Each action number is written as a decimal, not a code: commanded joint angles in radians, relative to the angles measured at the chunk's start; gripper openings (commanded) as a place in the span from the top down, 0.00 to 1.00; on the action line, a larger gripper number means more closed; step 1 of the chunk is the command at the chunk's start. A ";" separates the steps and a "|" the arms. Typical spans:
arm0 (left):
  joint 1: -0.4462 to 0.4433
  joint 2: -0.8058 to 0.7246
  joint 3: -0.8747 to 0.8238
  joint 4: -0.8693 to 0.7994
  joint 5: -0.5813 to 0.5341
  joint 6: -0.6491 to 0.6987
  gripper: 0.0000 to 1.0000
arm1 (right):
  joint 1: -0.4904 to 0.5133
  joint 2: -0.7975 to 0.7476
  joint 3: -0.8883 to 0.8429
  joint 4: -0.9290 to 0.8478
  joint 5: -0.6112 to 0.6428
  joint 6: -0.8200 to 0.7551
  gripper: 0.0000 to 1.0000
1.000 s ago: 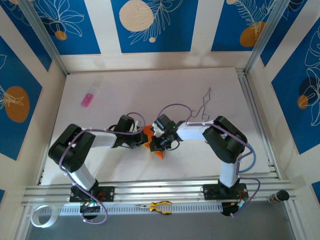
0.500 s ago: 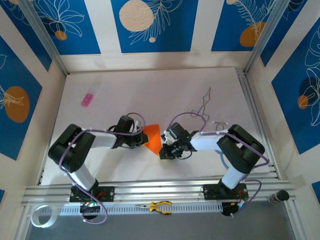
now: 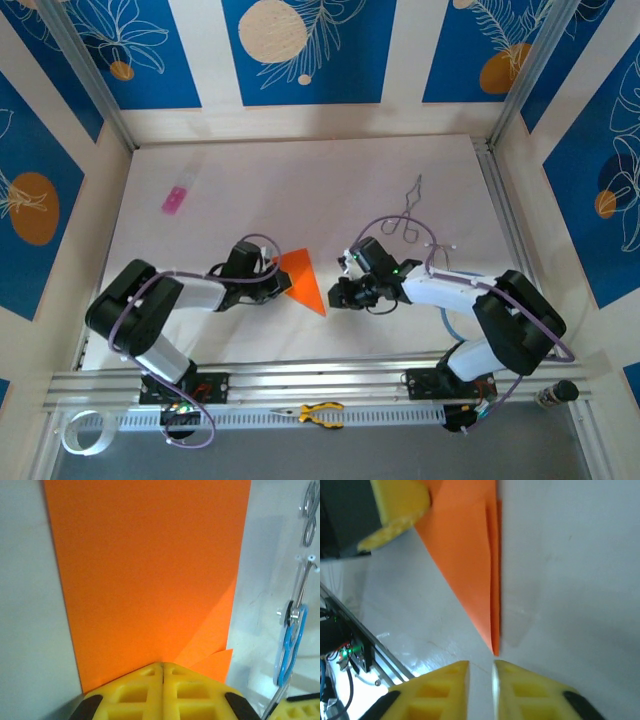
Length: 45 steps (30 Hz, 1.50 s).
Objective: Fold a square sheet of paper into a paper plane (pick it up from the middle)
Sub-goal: Fourth fold the wing at the center of the table.
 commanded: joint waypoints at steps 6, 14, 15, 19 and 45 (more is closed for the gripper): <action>-0.029 -0.235 0.008 -0.331 -0.229 0.027 0.83 | 0.020 0.028 0.076 -0.040 0.076 0.017 0.63; 0.065 -0.355 0.113 -0.589 -0.194 0.238 0.60 | 0.074 0.074 0.147 -0.038 0.147 -0.005 0.61; 0.083 -0.348 0.114 -0.582 -0.156 0.246 0.59 | 0.082 0.089 0.161 -0.038 0.147 -0.012 0.61; 0.129 -0.287 0.123 -0.544 -0.019 0.264 0.53 | 0.103 0.156 0.201 -0.029 0.150 -0.039 0.62; 0.163 -0.215 0.072 -0.385 0.065 0.165 0.47 | 0.055 0.260 0.238 0.017 -0.002 -0.064 0.67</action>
